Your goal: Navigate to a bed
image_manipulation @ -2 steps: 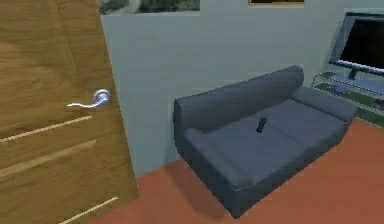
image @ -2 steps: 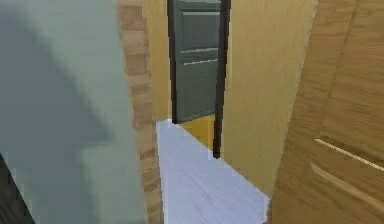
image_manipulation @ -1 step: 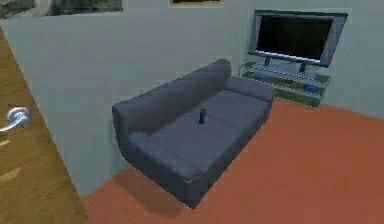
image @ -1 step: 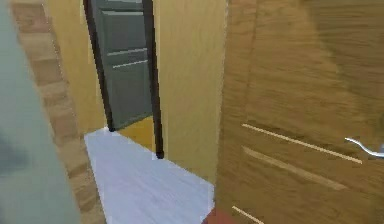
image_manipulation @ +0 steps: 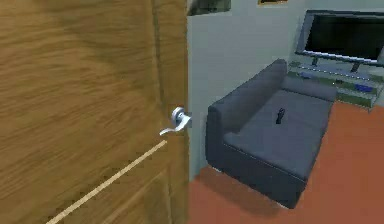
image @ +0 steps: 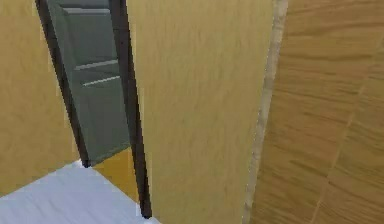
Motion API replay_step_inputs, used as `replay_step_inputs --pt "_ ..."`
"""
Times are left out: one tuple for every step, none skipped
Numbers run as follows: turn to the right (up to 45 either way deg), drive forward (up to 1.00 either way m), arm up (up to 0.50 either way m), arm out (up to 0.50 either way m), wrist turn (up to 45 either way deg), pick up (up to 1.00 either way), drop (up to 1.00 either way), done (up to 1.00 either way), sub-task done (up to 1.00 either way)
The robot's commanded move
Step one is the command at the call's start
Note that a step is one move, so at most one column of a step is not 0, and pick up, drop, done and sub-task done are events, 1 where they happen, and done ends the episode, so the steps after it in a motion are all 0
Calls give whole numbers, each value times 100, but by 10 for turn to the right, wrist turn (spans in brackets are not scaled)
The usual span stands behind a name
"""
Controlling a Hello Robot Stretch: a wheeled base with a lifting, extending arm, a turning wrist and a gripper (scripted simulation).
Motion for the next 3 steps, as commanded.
replay_step_inputs --pt "-450 0 0 0 0 0 0 0 0" --pt "0 30 0 0 0 0 0 0 0" --pt "-210 0 0 0 0 0 0 0 0"
